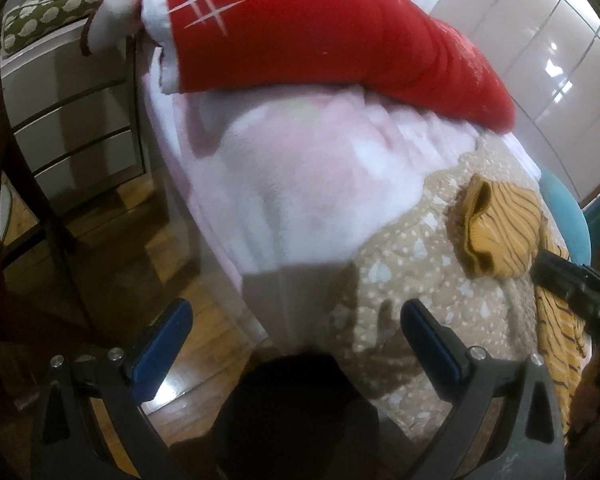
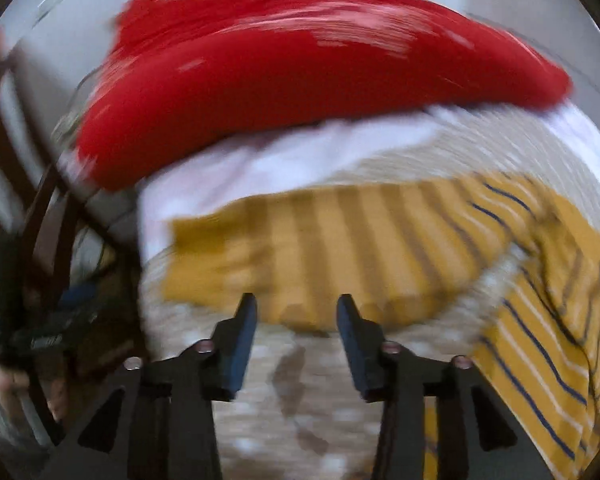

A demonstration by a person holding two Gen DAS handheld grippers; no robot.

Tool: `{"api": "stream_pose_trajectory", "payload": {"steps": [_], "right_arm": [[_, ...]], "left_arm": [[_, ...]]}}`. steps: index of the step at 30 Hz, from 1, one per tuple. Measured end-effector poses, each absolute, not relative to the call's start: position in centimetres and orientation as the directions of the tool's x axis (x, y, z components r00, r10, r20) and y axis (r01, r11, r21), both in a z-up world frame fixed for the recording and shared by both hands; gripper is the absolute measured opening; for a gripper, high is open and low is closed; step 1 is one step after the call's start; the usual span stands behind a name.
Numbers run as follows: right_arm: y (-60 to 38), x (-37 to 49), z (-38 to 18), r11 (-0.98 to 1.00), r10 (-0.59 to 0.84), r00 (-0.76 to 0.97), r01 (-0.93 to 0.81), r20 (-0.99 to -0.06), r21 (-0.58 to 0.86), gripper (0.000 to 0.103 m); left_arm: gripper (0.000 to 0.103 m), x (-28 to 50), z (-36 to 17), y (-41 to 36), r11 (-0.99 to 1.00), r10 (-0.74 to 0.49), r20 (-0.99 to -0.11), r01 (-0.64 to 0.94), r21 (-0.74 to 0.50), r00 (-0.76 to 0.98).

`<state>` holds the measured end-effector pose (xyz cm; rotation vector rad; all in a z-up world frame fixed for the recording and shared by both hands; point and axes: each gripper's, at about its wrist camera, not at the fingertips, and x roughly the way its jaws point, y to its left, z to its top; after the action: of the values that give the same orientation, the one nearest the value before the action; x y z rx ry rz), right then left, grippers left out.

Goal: Fold small clothes

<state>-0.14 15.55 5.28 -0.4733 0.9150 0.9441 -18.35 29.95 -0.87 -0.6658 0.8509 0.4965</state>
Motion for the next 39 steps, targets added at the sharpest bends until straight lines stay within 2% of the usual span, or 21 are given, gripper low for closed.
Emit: {"api": "stream_pose_trajectory", "payload": {"steps": [3, 7, 8, 9, 11, 12, 15, 19, 24, 28, 31, 35, 37, 39], "right_arm": [[18.5, -2.8, 4.2, 0.422, 0.474, 0.273, -0.905, -0.837, -0.056, 0.053], [21.2, -4.0, 2.0, 0.388, 0.434, 0.324, -0.909, -0.84, -0.15, 0.053], [21.7, -3.7, 1.4, 0.394, 0.41, 0.348, -0.901, -0.843, -0.18, 0.047], [22.3, -3.2, 0.8, 0.417, 0.383, 0.368, -0.887, -0.847, -0.197, 0.026], [21.5, -2.4, 1.5, 0.479, 0.378, 0.367, -0.863, -0.85, -0.16, 0.01], [21.1, -1.4, 2.5, 0.524, 0.397, 0.36, -0.844, -0.845, -0.114, 0.009], [18.7, 0.9, 6.6, 0.618, 0.458, 0.398, -0.785, -0.795, -0.037, 0.008], [10.8, 5.5, 13.6, 0.77, 0.509, 0.49, -0.627, -0.708, 0.119, 0.008], [-5.8, 11.4, 18.2, 0.909, 0.415, 0.618, -0.309, -0.668, 0.279, 0.008], [-19.1, 13.2, 17.5, 0.934, 0.284, 0.673, -0.033, -0.683, 0.356, 0.008], [-27.3, 14.0, 14.7, 0.925, 0.152, 0.66, 0.168, -0.735, 0.342, 0.008], [-33.6, 14.5, 9.7, 0.9, 0.086, 0.58, 0.303, -0.81, 0.312, 0.008], [-35.9, 14.5, 7.6, 0.875, 0.1, 0.54, 0.353, -0.836, 0.333, 0.012], [-37.5, 13.6, 6.6, 0.84, 0.13, 0.546, 0.383, -0.827, 0.385, 0.025]], "left_arm": [[0.103, -19.0, -1.2, 30.4, 0.678, 0.141, -0.816, -0.655, -0.333, 0.56], [0.103, -19.5, -1.6, 30.8, 0.66, 0.14, -0.825, -0.673, -0.335, 0.548], [0.103, -19.5, -1.6, 30.8, 0.659, 0.138, -0.824, -0.672, -0.337, 0.549], [0.103, -19.5, -1.4, 30.7, 0.662, 0.139, -0.823, -0.67, -0.336, 0.551], [0.103, -19.4, -0.9, 30.3, 0.674, 0.148, -0.819, -0.662, -0.327, 0.554], [0.103, -19.3, -0.6, 30.1, 0.68, 0.151, -0.818, -0.659, -0.322, 0.555], [0.103, -18.9, 0.3, 29.5, 0.697, 0.156, -0.809, -0.644, -0.317, 0.567], [0.103, -17.7, 1.9, 27.9, 0.735, 0.153, -0.794, -0.605, -0.307, 0.589], [0.103, -15.8, 3.5, 25.0, 0.793, 0.132, -0.777, -0.536, -0.289, 0.615], [0.103, -14.1, 4.1, 22.6, 0.831, 0.11, -0.778, -0.487, -0.27, 0.618], [0.103, -12.7, 4.6, 20.7, 0.858, 0.09, -0.781, -0.447, -0.254, 0.618], [0.103, -11.1, 5.6, 17.8, 0.897, 0.071, -0.777, -0.38, -0.224, 0.625], [0.103, -10.3, 6.1, 16.4, 0.913, 0.061, -0.775, -0.349, -0.211, 0.629], [0.103, -9.7, 6.5, 14.9, 0.928, 0.048, -0.774, -0.315, -0.199, 0.631]]}}
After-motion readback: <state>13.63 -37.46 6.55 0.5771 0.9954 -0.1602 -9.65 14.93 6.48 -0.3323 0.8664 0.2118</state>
